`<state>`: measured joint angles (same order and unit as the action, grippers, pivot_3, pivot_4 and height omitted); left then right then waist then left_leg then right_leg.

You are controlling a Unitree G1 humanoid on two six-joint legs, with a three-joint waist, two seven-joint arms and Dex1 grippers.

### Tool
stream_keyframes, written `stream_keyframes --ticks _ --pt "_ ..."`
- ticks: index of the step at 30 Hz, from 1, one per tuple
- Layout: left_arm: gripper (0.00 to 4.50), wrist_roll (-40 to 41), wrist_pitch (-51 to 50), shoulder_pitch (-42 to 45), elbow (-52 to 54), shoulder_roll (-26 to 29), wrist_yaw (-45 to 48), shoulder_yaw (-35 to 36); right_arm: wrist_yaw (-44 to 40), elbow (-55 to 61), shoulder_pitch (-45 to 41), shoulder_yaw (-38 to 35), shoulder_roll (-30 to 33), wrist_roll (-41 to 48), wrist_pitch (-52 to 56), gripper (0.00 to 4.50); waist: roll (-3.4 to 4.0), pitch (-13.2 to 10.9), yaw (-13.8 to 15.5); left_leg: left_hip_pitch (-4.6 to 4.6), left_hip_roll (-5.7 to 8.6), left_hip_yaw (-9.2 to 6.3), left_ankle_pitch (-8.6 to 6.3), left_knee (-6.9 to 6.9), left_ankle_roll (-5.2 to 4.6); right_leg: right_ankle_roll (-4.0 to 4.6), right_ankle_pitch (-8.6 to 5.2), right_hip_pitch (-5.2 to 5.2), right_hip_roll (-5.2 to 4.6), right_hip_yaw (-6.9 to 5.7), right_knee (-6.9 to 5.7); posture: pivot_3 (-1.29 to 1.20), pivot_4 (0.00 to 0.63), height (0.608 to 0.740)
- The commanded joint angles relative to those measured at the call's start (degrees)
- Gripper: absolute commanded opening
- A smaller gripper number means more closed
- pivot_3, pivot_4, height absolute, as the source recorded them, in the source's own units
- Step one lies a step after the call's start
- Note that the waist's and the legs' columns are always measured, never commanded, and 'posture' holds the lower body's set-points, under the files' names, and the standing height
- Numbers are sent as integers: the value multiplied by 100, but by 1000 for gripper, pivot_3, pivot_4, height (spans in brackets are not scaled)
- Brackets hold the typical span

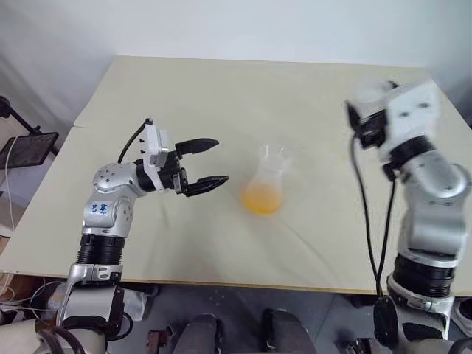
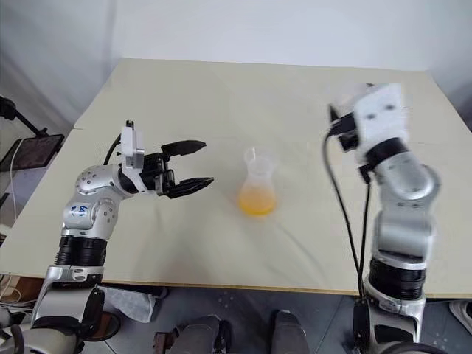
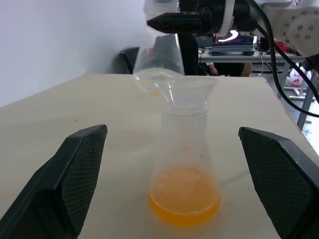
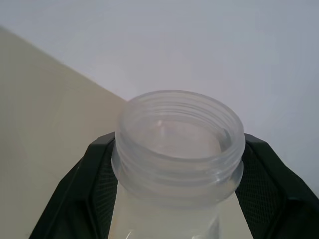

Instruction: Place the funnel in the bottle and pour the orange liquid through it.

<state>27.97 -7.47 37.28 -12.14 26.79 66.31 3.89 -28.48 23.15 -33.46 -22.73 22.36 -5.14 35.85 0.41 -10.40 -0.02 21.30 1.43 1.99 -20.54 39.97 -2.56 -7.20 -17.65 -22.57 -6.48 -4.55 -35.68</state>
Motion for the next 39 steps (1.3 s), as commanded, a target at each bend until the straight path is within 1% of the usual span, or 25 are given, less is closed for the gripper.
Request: stream_keyframes --ticks 1,2,3,4,6,9,12,14,15,17,22,27,29,31,33,34,36,39 --pt "4500 10 66 132 25 -74 69 -47 305 -625 -103 -1392 112 928 538 2820 0 0 -1 0 0 1 0 -1 0 0 0 -1 1 0 0 0 150 740" --pt "4500 6 72 139 13 -97 85 -65 425 -951 -14 -1605 239 966 454 2820 0 0 12 -1 0 1 0 -1 0 0 0 1 2 -2 0 0 150 740" --pt "4500 3 73 160 -10 -120 88 -72 457 -1248 -31 -1837 280 1182 581 2820 0 0 19 -1 4 -2 0 0 -1 0 0 3 -1 -3 -4 0 150 740" --pt "4500 -6 78 182 -30 -135 93 -76 502 -1475 -23 -1942 342 1290 320 2820 0 0 16 -1 9 -1 1 0 -2 0 0 3 -5 -1 -6 0 150 740" --pt "4500 -13 80 216 -59 -149 103 -73 688 -1892 -270 -2275 363 1698 349 2820 3 -2 -11 -2 10 6 1 -4 -2 0 0 -1 -5 1 -5 0 150 740" --pt "4500 -17 90 248 -99 -152 116 -61 670 -2299 -193 -2030 594 1719 -145 2820 26 -15 -76 -3 5 23 1 -7 -2 0 0 -10 -1 11 -6 0 150 740" --pt "4500 -18 103 259 -119 -146 121 -48 630 -2575 -107 -1864 698 1854 -464 2820 27 -14 -131 -5 -6 23 4 -12 2 0 0 -12 2 11 -10 0 150 740" --pt "4500 -16 105 247 -101 -138 110 -36 539 -2629 -80 -1852 702 2107 -558 3545 27 -14 -150 -6 -4 24 4 -12 2 0 0 -13 1 12 -10 0 150 740" --pt "4500 -14 102 239 -91 -135 102 -30 558 -2655 -48 -1801 751 2117 -600 3736 27 -14 -150 -6 -4 23 4 -12 2 0 0 -12 1 12 -10 0 150 740" --pt "4500 -13 100 216 -63 -129 91 -27 594 -2696 11 -1715 855 2150 -662 4436 27 -14 -148 -5 -3 22 4 -12 2 0 0 -12 -1 13 -10 0 150 740" --pt "4500 -6 93 161 -17 -109 76 -13 530 -2552 225 -1613 1188 2361 -545 4477 27 -14 -75 -1 2 15 5 -5 0 0 0 -9 -8 17 -10 0 150 740" --pt "4500 -1 89 66 10 -25 122 13 -60 -2083 893 -1807 1803 2912 -46 4477 27 -15 13 0 1 13 5 -4 0 0 0 -8 -8 22 -7 0 150 740" --pt "4500 -4 75 23 6 36 156 28 -456 -1887 1330 -2054 1932 3188 -215 4477 26 -15 28 1 1 9 5 -4 0 0 0 -2 -8 23 2 0 150 740" --pt "4500 -6 38 -21 18 102 179 36 -927 -1816 1720 -2224 2146 3607 96 4477 26 -15 43 1 -1 7 4 -3 0 0 0 4 -7 23 9 0 150 740" --pt "4500 -4 -55 -118 53 225 247 20 -1538 -1738 2235 -2362 2297 3728 -256 4477 26 -15 53 -1 0 12 4 -3 -1 -1 0 5 -6 22 11 0 150 740" --pt "4500 -8 -99 -183 76 300 289 7 -1994 -1675 2549 -2451 2340 3791 -580 4477 26 -15 63 -2 -1 12 4 -3 -1 -1 1 7 -7 23 11 0 150 740" --pt "4500 -2 -157 -277 121 397 332 -5 -2626 -1558 2980 -2573 2363 3985 -992 4477 26 -15 71 -4 -2 12 4 -7 -2 -1 1 8 -4 25 15 0 150 740" --pt "4500 23 -166 -548 294 622 476 52 -3441 -1163 3773 -2526 2421 4193 -1175 4477 25 -15 74 -6 -3 15 3 -6 -2 -1 1 9 -4 25 16 0 150 740"
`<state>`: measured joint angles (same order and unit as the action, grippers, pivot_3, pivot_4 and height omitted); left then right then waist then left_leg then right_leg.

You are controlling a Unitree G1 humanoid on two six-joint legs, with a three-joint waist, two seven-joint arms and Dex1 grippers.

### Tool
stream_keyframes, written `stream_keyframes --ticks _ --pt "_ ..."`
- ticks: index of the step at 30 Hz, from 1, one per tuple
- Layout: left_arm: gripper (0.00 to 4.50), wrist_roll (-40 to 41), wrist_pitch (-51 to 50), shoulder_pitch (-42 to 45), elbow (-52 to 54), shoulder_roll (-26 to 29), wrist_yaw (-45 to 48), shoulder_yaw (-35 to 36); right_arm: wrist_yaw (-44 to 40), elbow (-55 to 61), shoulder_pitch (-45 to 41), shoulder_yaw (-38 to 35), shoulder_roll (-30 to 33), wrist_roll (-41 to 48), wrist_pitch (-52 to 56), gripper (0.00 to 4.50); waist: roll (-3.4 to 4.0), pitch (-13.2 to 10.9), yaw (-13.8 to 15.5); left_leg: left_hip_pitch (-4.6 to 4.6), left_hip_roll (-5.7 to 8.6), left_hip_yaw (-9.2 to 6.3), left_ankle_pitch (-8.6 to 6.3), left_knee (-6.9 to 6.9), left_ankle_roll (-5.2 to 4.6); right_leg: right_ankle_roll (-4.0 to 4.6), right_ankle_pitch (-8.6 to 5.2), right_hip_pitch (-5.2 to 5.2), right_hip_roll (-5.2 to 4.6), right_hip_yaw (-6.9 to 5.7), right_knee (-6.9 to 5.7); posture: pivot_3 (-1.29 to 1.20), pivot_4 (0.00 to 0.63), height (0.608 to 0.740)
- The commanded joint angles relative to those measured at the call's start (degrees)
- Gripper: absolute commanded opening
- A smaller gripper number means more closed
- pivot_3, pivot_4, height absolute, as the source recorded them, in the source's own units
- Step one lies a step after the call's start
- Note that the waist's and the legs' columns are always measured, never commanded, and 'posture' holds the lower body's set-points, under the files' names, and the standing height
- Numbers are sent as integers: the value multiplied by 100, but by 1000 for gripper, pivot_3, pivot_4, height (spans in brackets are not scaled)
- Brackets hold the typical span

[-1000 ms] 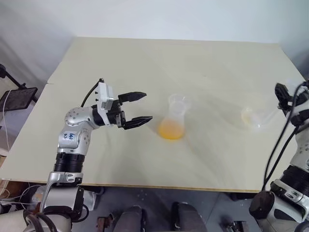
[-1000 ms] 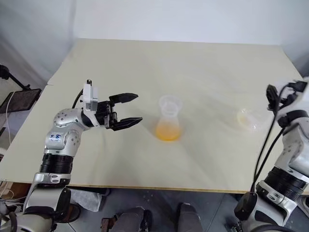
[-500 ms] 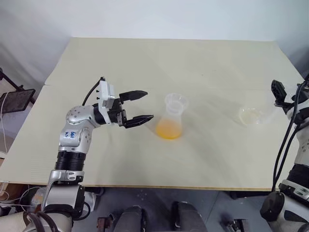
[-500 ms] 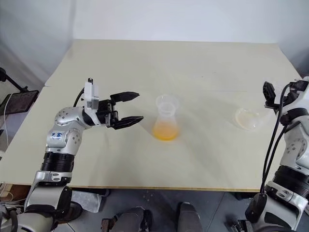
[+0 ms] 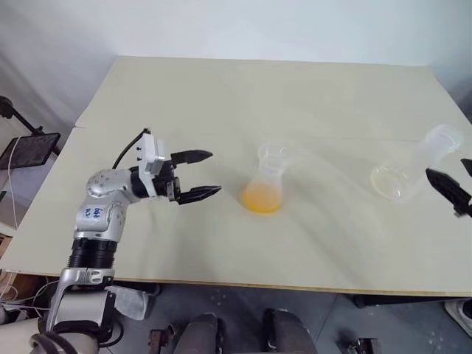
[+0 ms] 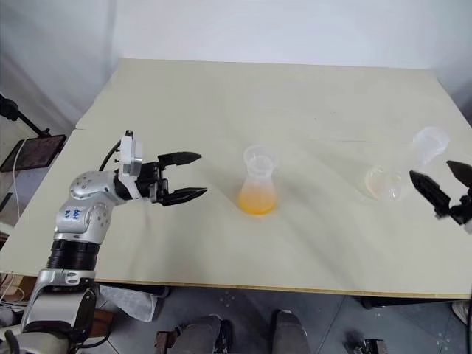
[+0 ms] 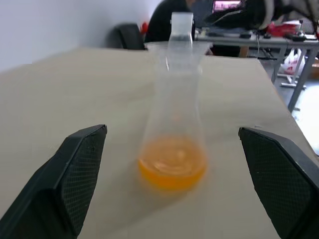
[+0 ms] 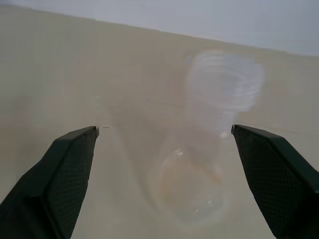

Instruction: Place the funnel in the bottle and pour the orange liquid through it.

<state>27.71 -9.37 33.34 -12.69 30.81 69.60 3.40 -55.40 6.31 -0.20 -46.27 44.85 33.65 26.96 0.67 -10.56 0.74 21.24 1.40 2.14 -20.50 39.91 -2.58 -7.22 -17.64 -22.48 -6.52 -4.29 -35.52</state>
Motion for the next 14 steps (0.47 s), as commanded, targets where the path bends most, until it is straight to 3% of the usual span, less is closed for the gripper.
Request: stream_keyframes --ticks 1,6,10,14 --pt "4500 33 43 -230 393 282 173 120 -932 658 651 -139 187 393 -291 4477 0 0 -3 0 -2 0 0 0 0 0 0 0 -4 5 1 0 150 740" --pt "4500 21 -105 -904 903 649 -30 298 -1495 1754 1433 648 -110 403 -853 4477 -1 0 -43 -8 -16 -2 -5 -2 8 0 0 3 -11 36 7 0 150 740" --pt "4500 -73 -51 -1277 1051 822 -308 476 -1351 1634 1192 1463 -407 -26 -1528 4477 -5 0 -58 -10 -17 -4 -6 2 11 1 0 6 -15 40 10 0 150 740" --pt "4500 -112 56 -1504 1202 858 -396 504 -1200 1449 1073 1629 -442 -40 -1683 4477 -3 -1 -10 -8 -15 -9 -8 0 13 2 0 2 -19 38 11 0 150 740"
